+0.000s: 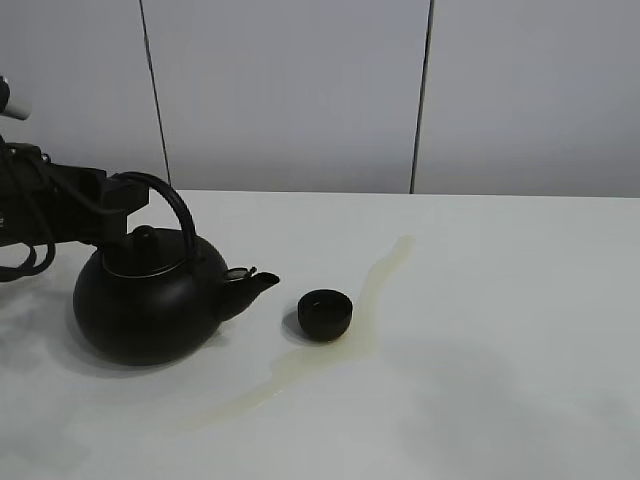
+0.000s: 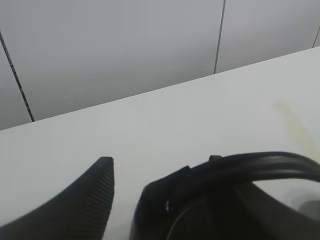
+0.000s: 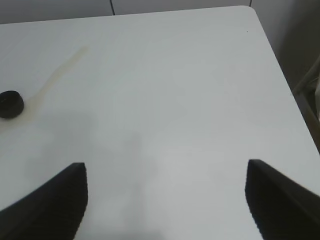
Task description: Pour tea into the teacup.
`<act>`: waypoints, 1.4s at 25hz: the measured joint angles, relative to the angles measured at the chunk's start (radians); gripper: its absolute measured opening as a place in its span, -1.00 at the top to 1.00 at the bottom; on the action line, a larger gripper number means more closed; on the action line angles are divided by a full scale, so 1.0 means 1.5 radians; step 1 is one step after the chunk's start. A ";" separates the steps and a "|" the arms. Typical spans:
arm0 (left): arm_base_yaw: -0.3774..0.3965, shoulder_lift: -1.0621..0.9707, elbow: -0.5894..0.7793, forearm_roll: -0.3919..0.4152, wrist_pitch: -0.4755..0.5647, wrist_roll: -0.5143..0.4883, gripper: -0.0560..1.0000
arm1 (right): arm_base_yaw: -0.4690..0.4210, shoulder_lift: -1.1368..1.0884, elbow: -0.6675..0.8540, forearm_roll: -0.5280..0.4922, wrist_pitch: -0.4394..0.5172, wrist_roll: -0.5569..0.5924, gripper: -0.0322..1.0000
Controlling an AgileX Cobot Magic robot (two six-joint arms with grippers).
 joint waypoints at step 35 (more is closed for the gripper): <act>-0.001 -0.235 0.117 -0.039 0.145 0.026 -0.35 | 0.000 0.000 0.000 0.001 -0.001 0.000 -0.20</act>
